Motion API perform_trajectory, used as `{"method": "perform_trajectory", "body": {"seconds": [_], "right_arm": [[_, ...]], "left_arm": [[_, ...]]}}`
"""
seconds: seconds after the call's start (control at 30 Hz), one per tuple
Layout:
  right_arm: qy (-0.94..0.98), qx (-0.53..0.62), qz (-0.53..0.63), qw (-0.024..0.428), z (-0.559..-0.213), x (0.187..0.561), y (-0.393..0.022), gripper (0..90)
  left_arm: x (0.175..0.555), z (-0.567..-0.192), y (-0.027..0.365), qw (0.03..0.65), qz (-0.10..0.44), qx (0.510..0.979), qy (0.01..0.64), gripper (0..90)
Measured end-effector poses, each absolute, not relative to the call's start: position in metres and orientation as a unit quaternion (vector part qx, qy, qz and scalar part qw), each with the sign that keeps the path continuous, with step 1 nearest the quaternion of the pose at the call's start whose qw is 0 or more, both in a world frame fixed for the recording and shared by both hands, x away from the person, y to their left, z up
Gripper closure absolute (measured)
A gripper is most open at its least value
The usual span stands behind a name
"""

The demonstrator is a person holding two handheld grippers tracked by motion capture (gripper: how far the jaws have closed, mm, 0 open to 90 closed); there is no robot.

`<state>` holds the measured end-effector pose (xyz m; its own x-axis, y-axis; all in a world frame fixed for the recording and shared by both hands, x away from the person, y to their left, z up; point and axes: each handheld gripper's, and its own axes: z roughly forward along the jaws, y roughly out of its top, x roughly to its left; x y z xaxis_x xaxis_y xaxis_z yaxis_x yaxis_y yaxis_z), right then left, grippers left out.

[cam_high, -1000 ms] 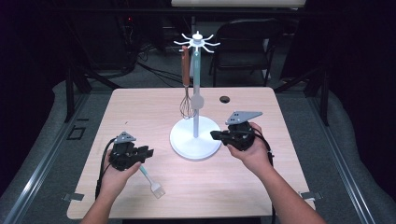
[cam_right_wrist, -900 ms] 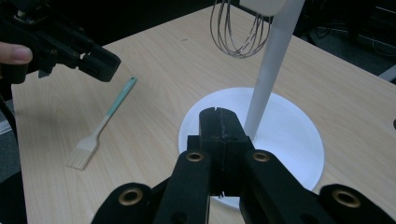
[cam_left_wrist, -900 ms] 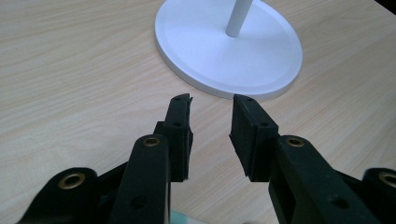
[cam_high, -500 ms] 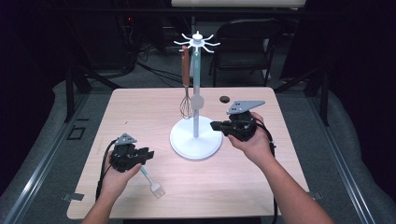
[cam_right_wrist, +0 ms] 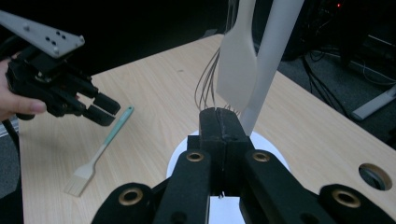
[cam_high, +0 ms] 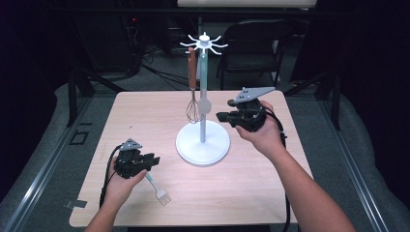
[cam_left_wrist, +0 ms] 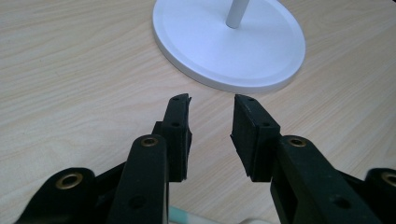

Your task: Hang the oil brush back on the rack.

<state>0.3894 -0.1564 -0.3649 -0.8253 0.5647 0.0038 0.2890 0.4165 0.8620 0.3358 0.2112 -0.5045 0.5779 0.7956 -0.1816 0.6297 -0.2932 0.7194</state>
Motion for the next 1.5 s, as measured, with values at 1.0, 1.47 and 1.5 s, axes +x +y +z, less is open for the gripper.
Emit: {"method": "perform_trajectory", "body": {"seconds": [1.0,1.47,1.5], "right_arm": [[0.788,0.258,0.527,0.188,-0.254,0.429,-0.167,90.0],[0.777,0.247,0.545,0.197,-0.232,0.430,-0.159,90.0],[0.778,0.245,0.545,0.196,-0.232,0.429,-0.157,90.0]], "left_arm": [[0.323,-0.506,0.230,0.395,0.113,0.783,0.467,66.8],[0.319,-0.506,0.234,0.397,0.115,0.777,0.475,66.9],[0.320,-0.506,0.234,0.399,0.114,0.776,0.474,66.9]]}}
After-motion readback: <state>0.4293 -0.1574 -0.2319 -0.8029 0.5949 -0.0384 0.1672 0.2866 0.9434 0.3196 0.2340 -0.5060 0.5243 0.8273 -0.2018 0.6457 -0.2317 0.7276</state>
